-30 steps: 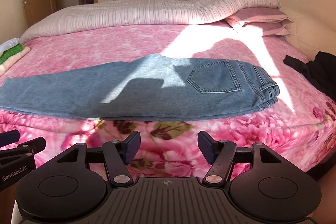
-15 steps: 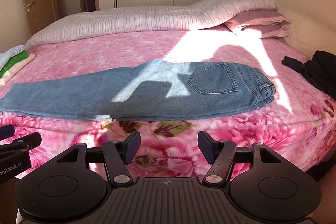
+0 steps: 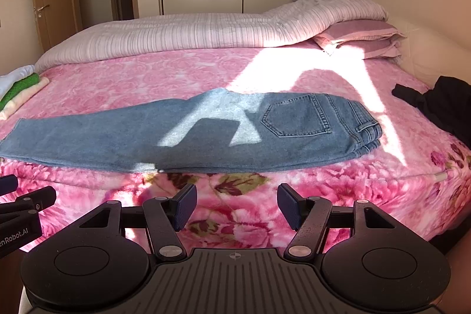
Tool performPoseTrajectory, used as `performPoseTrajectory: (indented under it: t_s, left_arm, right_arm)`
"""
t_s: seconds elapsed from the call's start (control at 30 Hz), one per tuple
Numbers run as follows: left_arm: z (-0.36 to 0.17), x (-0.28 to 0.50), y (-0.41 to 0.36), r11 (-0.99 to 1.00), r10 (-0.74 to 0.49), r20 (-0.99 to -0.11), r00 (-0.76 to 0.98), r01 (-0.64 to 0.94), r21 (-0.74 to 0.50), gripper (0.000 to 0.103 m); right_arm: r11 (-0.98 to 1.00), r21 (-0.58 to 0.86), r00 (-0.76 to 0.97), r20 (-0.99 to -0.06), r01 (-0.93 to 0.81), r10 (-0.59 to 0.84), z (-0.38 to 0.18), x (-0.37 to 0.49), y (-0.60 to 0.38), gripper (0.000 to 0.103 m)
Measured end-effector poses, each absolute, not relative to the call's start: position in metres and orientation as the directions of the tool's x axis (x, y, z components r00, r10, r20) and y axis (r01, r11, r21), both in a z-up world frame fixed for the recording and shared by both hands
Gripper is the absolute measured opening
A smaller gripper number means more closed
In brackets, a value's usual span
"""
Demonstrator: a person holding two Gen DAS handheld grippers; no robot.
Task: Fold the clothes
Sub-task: 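Raise both grippers away from the lengthwise-folded jeans, then grasp the leg hems with the left gripper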
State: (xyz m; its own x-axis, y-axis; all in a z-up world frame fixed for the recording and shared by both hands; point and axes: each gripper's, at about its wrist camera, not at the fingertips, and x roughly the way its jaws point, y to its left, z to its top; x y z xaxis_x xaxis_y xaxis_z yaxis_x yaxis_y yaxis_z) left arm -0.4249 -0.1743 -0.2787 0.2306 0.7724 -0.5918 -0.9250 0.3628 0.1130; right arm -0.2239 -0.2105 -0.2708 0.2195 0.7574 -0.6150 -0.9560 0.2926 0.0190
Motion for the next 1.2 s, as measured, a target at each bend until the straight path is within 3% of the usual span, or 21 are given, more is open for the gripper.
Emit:
performPoseTrajectory:
  t_s: [0.3, 0.67, 0.93, 1.2]
  left_arm:
    - [-0.297, -0.432, -0.158, 0.347, 0.738, -0.634, 0.233, -0.936, 0.060, 0.057]
    - [-0.328, -0.542, -0.083, 0.142, 0.739, -0.611, 0.282, -0.953, -0.268, 0.049]
    - [-0.362, -0.679, 0.000, -0.273, 0.760, -0.626, 0.175, -0.788, -0.552, 0.049]
    - [-0.384, -0.752, 0.058, -0.427, 0.783, -0.605, 0.143, -0.585, -0.690, 0.051]
  right_arm:
    - [0.290, 0.031, 0.198, -0.662, -0.956, 0.723, -0.297, -0.213, -0.190, 0.064]
    - [0.322, 0.070, 0.166, -0.743, -0.944, 0.649, -0.345, -0.185, -0.149, 0.064]
    - [0.375, 0.336, 0.088, -0.633, -0.864, 0.769, -0.342, -0.115, -0.119, 0.064]
    - [0.406, 0.452, 0.064, -0.603, -0.794, 0.795, -0.348, -0.082, -0.089, 0.064]
